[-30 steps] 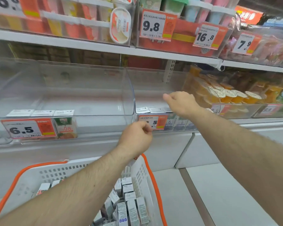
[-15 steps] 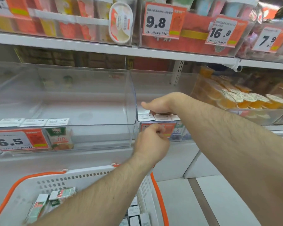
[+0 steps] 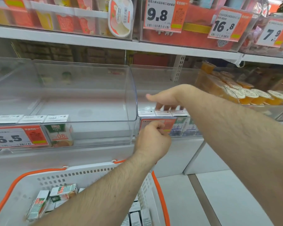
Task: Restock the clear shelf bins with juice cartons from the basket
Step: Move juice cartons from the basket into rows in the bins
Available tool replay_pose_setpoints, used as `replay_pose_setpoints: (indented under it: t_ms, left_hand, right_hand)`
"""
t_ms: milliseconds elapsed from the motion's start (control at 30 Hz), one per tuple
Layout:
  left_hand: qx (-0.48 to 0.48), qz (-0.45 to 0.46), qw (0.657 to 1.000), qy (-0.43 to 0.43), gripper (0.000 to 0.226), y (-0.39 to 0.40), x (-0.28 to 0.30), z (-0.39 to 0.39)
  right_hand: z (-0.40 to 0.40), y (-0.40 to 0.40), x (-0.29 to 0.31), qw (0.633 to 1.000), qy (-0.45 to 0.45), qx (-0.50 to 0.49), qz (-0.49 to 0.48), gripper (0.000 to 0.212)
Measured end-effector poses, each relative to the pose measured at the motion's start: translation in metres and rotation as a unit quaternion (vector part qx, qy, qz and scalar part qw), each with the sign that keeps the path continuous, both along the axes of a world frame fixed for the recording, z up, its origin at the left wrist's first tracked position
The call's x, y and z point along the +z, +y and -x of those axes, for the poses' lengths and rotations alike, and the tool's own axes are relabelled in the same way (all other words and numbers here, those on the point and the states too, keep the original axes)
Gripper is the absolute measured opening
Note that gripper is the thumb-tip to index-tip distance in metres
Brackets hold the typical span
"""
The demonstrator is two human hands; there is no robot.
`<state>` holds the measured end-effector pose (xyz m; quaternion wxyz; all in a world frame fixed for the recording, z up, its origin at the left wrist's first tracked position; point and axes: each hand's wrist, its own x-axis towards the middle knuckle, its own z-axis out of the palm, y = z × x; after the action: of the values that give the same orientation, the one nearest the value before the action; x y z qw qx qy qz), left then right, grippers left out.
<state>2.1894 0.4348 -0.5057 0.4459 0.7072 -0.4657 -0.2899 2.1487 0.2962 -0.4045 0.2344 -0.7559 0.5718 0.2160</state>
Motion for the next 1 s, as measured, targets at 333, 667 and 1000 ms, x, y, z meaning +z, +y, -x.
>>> replay_pose_setpoints:
  t_ms: [333, 667, 1000]
  left_hand:
    - [-0.016, -0.019, 1.000, 0.017, 0.028, -0.004, -0.005, 0.002]
    - [-0.016, -0.014, 0.999, 0.030, 0.029, -0.003, -0.007, 0.004]
    - [-0.033, -0.023, 0.975, 0.221, 0.014, 0.013, 0.006, -0.004]
  right_hand:
    - [0.069, -0.031, 0.000, 0.995, 0.005, -0.100, 0.028, 0.093]
    - [0.106, -0.047, -0.011, 0.989, -0.006, -0.139, 0.045, 0.091]
    - [0.104, -0.021, -0.009, 0.960, -0.101, -0.119, 0.232, 0.079]
